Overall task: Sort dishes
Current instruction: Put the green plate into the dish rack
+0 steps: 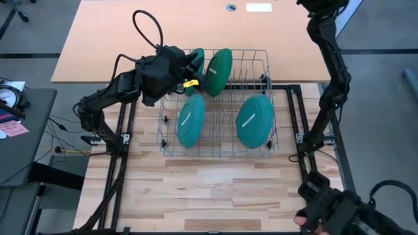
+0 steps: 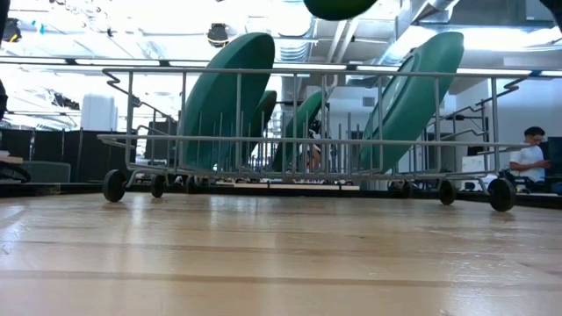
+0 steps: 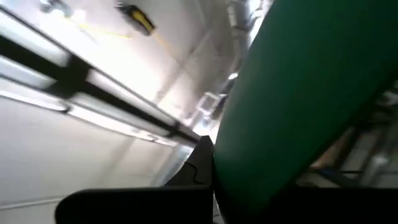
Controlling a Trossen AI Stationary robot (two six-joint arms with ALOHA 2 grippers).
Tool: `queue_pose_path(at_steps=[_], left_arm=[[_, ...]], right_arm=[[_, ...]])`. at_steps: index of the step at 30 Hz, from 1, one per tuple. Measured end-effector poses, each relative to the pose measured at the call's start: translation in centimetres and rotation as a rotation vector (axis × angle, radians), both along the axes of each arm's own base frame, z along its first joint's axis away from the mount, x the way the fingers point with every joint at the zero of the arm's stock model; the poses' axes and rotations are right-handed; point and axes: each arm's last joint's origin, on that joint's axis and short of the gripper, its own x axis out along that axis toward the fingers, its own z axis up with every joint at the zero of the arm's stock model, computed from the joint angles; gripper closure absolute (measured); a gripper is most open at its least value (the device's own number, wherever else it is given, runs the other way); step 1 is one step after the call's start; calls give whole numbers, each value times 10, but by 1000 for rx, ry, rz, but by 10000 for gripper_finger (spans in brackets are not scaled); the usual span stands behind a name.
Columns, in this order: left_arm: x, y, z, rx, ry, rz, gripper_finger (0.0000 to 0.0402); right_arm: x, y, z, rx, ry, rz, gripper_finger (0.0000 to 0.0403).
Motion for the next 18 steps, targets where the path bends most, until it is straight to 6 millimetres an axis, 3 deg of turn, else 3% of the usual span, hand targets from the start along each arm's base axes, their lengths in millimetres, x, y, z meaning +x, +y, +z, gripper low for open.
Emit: queue_pose_path(at_steps=[2, 5, 10, 14, 18], left_arm=[[0, -2, 0, -2, 3, -7, 293], [-1, -4, -5, -36, 18, 14, 293], [-21, 8, -29, -319, 34, 90, 293], [-45, 21, -54, -586, 128, 228, 292], [-55, 35, -62, -637, 198, 292, 277]], right_arm=[[-1, -4, -4, -10, 53, -8, 387], [-4, 6, -1, -74, 154, 72, 387], [-1, 17, -10, -70, 350, 173, 387], [-7, 31, -23, -28, 520, 156, 387], [-17, 51, -28, -29, 627, 146, 386]])
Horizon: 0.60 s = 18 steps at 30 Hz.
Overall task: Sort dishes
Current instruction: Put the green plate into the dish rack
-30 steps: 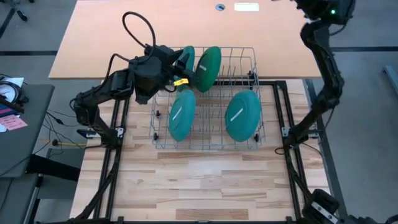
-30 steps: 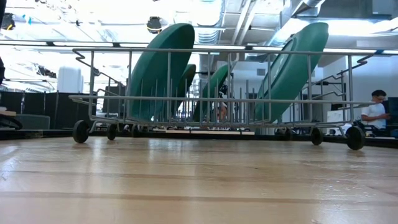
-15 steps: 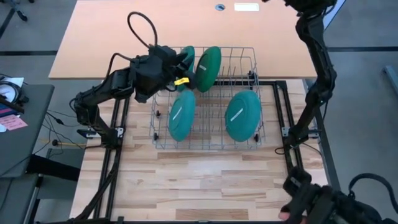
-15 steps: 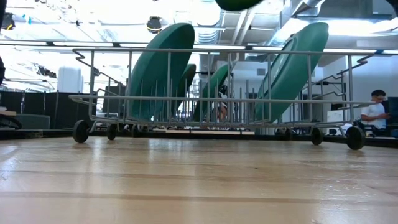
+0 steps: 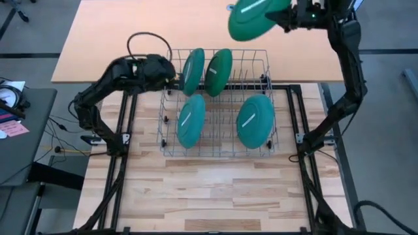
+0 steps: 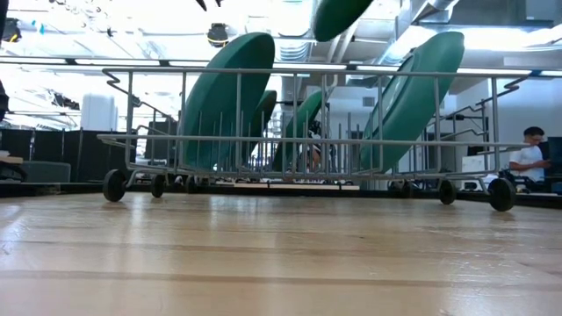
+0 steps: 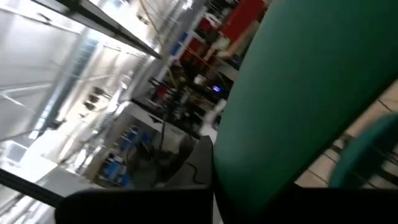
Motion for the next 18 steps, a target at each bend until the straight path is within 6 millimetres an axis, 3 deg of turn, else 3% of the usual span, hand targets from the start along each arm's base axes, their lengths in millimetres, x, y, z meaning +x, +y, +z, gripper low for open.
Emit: queue_pose_path(at_steps=[8, 11, 18], left_arm=[[-20, 54, -8, -65, 104, 40, 195], [-25, 77, -17, -123, 133, -4, 184], [-35, 123, -70, -331, 236, -47, 183]], right_arm=[[-5, 23, -18, 34, 184, -27, 386], [0, 29, -22, 31, 228, -1, 386], [11, 43, -24, 26, 251, 66, 386]])
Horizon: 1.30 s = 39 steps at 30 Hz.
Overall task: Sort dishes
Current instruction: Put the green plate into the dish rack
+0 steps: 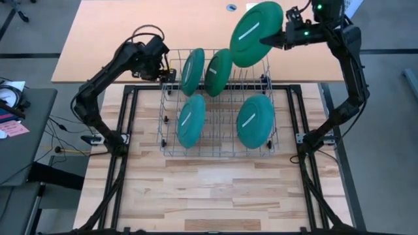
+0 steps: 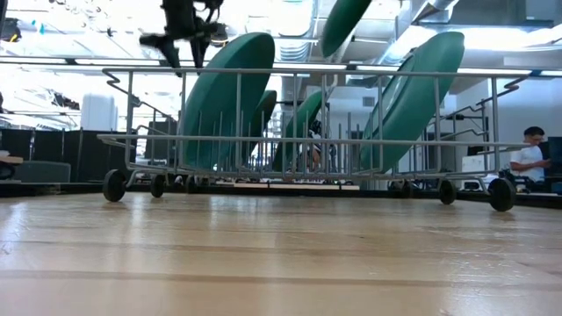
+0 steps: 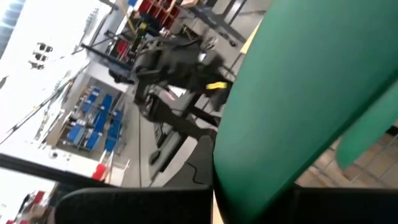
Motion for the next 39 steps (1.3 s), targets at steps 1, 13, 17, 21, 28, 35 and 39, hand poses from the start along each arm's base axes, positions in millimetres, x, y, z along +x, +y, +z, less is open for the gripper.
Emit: queue_pose_path(at_steps=[1, 13, 17, 21, 28, 35, 39], left_arm=[[0, 4, -8, -36, -5, -18, 183], [7, 20, -80, -163, 40, -40, 182], [6, 19, -101, -197, 70, -23, 182], [4, 17, -115, -233, 103, -16, 182], [5, 17, -118, -233, 101, -9, 183], [5, 17, -118, -224, 98, -16, 183], [5, 17, -118, -223, 101, -24, 183]], right_arm=[[2, 1, 0, 0, 0, 8, 386], [12, 11, -4, 10, 40, 31, 386], [7, 13, -14, 44, 144, -13, 385], [-5, 18, -22, 39, 276, -80, 385], [-3, 16, -37, 6, 385, -45, 385], [11, -7, -64, 36, 428, -33, 385], [15, -22, -79, 40, 420, -44, 385]])
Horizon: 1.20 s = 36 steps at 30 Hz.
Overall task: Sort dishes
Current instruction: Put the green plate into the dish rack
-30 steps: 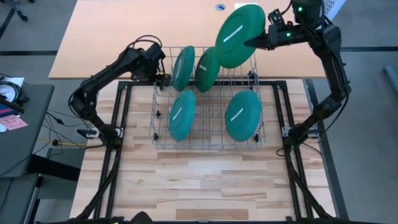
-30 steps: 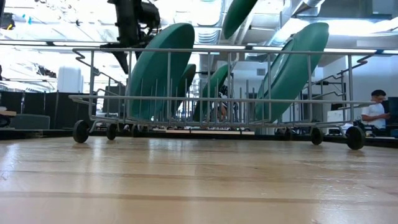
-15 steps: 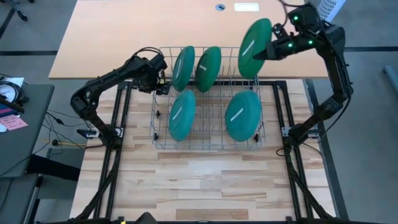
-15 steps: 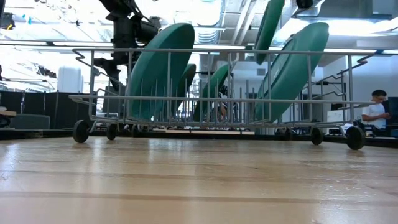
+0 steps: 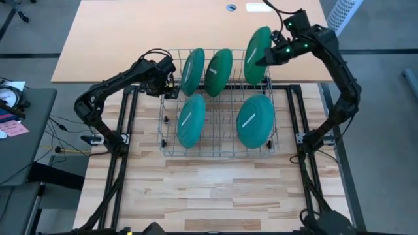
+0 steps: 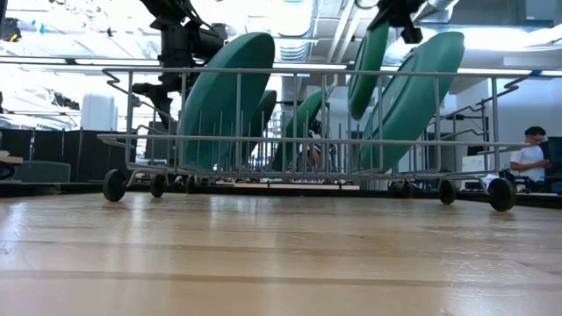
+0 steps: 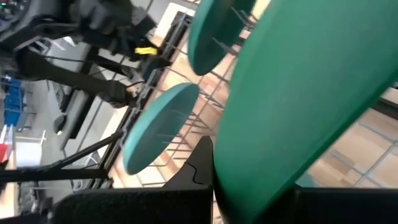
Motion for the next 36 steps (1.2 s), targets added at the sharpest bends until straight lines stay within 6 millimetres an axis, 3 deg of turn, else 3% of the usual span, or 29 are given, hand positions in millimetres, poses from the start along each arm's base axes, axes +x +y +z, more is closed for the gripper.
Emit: queue_pose_path(at_steps=[13, 36], left_arm=[[0, 0, 0, 3, 3, -21, 183], [0, 0, 0, 2, 3, -21, 183]], right_arm=[[4, -23, -40, 48, 17, 5, 385], [10, -36, -74, 54, 38, -3, 385]])
